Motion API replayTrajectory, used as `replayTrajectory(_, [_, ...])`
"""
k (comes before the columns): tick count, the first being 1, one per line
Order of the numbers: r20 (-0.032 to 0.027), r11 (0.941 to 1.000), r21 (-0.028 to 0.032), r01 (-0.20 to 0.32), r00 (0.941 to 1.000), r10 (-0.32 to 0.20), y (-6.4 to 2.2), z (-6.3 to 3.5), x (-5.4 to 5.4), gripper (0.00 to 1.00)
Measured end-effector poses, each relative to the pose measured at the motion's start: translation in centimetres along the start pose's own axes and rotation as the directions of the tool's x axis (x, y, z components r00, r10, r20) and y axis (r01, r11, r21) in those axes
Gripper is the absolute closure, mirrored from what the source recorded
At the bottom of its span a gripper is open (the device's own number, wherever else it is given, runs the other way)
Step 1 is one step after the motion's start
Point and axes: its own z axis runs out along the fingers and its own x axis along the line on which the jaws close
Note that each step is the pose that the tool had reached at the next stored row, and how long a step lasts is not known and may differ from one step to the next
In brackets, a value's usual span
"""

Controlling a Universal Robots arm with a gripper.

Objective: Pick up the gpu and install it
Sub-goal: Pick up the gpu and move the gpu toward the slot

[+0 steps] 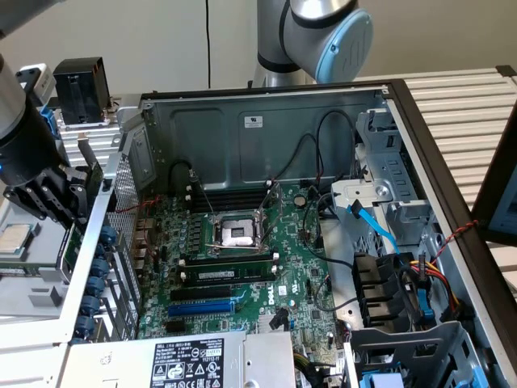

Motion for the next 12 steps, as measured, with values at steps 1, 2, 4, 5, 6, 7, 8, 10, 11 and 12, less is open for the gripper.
replayTrajectory(1, [0.0000, 1.0000, -0.0001, 0.000, 1.0000, 0.000, 0.00, 0.00, 0.00, 0.72])
replayTrajectory(2, [0.0002, 1.0000, -0.0002, 0.000, 1.0000, 0.000, 0.00, -0.01, -0.01, 0.72])
replayTrajectory(4, [0.0005, 1.0000, -0.0004, 0.000, 1.0000, 0.000, -0.03, -0.03, -0.03, 0.72])
replayTrajectory(5, [0.0004, 1.0000, -0.0004, 0.000, 1.0000, 0.000, -0.04, -0.04, -0.04, 0.72])
replayTrajectory(6, [0.0001, 1.0000, -0.0002, 0.000, 1.0000, 0.000, -0.05, -0.08, -0.05, 0.72])
replayTrajectory(7, [-0.0001, 1.0000, -0.0002, 0.000, 1.0000, 0.000, -0.05, -0.13, -0.09, 0.72])
replayTrajectory(8, [0.0000, 1.0000, -0.0005, 0.000, 1.0000, 0.000, -0.05, -0.18, -0.14, 0.72])
replayTrajectory(10, [-0.0001, 1.0000, -0.0014, 0.000, 1.0000, 0.000, -0.07, -0.18, -0.18, 0.72])
replayTrajectory(11, [-0.0002, 1.0000, -0.0019, -0.001, 1.0000, 0.001, -0.07, -0.18, -0.19, 0.72])
replayTrajectory(12, [-0.0009, 1.0000, -0.0028, -0.001, 1.0000, 0.001, -0.10, -0.20, -0.21, 0.72])
